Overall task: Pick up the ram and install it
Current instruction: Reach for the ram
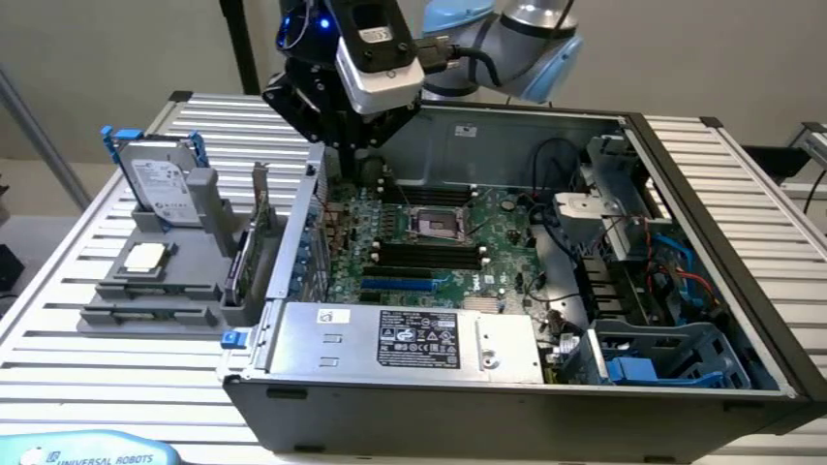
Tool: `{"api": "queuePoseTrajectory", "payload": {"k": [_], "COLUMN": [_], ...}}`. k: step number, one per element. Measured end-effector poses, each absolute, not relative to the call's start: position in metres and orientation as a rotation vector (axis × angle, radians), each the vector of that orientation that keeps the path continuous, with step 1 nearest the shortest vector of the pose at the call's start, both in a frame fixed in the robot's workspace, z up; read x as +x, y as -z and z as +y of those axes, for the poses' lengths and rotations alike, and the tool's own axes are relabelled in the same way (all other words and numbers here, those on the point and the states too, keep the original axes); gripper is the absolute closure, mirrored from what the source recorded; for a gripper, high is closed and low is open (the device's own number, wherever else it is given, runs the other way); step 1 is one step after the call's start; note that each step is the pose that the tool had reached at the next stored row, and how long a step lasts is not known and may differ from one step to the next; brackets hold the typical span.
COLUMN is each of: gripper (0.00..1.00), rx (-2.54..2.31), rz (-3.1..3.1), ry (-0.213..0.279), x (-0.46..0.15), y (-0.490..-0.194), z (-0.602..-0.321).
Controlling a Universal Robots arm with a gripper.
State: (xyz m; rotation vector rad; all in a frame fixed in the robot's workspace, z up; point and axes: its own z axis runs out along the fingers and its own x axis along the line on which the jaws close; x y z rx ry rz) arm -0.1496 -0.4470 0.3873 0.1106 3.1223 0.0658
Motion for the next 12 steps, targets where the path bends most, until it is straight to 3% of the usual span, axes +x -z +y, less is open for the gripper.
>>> {"api": "queuePoseTrajectory", "payload": {"k": [12], "gripper": [0.89], "rx": [0.111], "rz": [3.122], "ry": [-0.066], "x": [-0.204], "y": [-0.384], "z": [-0.454]}}
